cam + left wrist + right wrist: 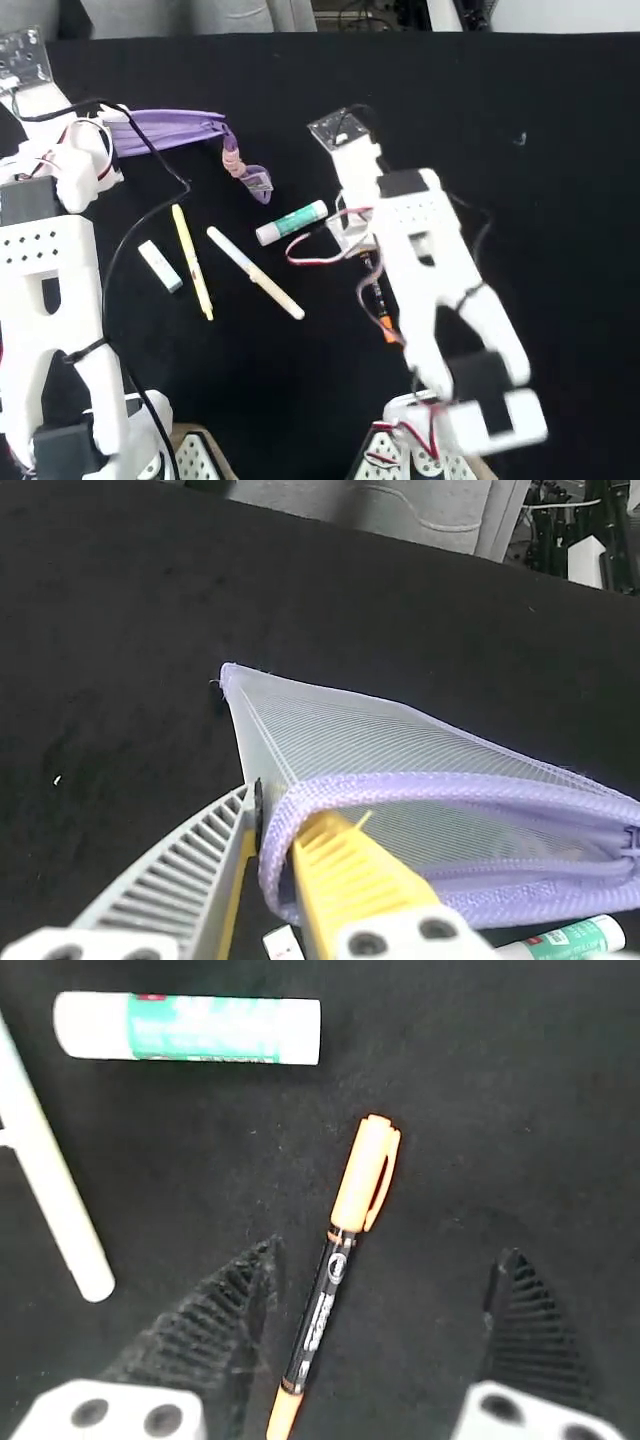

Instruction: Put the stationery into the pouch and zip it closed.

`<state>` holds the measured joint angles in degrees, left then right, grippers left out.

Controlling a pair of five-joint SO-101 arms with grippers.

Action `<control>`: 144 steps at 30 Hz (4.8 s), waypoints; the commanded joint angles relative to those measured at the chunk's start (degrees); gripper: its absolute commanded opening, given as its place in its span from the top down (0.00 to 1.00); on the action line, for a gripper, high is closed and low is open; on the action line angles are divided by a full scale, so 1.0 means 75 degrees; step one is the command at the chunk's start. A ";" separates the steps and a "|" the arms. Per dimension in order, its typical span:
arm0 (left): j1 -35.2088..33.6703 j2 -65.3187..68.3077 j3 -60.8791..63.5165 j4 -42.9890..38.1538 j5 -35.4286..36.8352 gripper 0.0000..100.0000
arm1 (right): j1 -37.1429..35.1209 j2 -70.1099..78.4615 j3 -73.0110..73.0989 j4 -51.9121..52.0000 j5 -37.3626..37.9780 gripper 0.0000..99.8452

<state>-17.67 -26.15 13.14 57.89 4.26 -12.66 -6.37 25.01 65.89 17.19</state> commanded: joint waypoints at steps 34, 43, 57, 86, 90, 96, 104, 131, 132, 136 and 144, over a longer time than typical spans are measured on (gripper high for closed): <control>-0.0006 -0.0047 0.0908 -0.0856 0.0129 0.97 | 0.0527 0.4401 -0.3558 0.0387 -0.0047 0.99; 0.0733 -0.0059 0.0147 -0.0445 0.0141 0.97 | 0.1125 0.3147 -0.3581 0.0316 -0.0035 0.99; 0.2116 -0.0047 -0.1670 0.0738 0.0715 0.97 | 0.1184 0.0908 -0.3675 -0.0340 -0.0012 0.99; 0.3089 0.1770 -0.1483 0.0703 0.1067 0.97 | -0.0270 -0.3686 -0.3429 -0.2297 -0.0985 0.99; 0.3100 0.1770 -0.1483 0.0715 0.1067 0.97 | -0.0797 -0.4519 -0.2268 -0.3153 -0.1032 0.99; 0.3147 0.1770 -0.1436 0.0715 0.1676 0.97 | -0.1196 -0.6382 0.0791 -0.5908 -0.1020 0.99; 0.3147 0.1770 -0.1237 0.0727 0.1758 0.97 | -0.1700 -0.7426 0.2514 -0.7467 -0.1020 0.99; 0.3171 0.1758 -0.1014 0.0715 0.1793 0.97 | -0.2801 -0.7273 0.6382 -1.3386 0.0492 0.99; 0.3171 0.1758 -0.1014 0.0715 0.1793 0.97 | -0.2801 -0.7015 0.6312 -1.3527 0.0492 0.99; 0.3112 0.1758 -0.0979 0.0703 0.1793 0.97 | -0.2637 -0.6066 0.6160 -1.4289 0.0481 0.99; 0.3089 0.1758 -0.0979 0.0715 0.1793 0.97 | -0.2286 -0.5234 0.6054 -1.4957 0.0492 0.99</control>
<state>5.27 -12.70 5.58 63.16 16.92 -32.00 -47.43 73.54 -44.09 20.44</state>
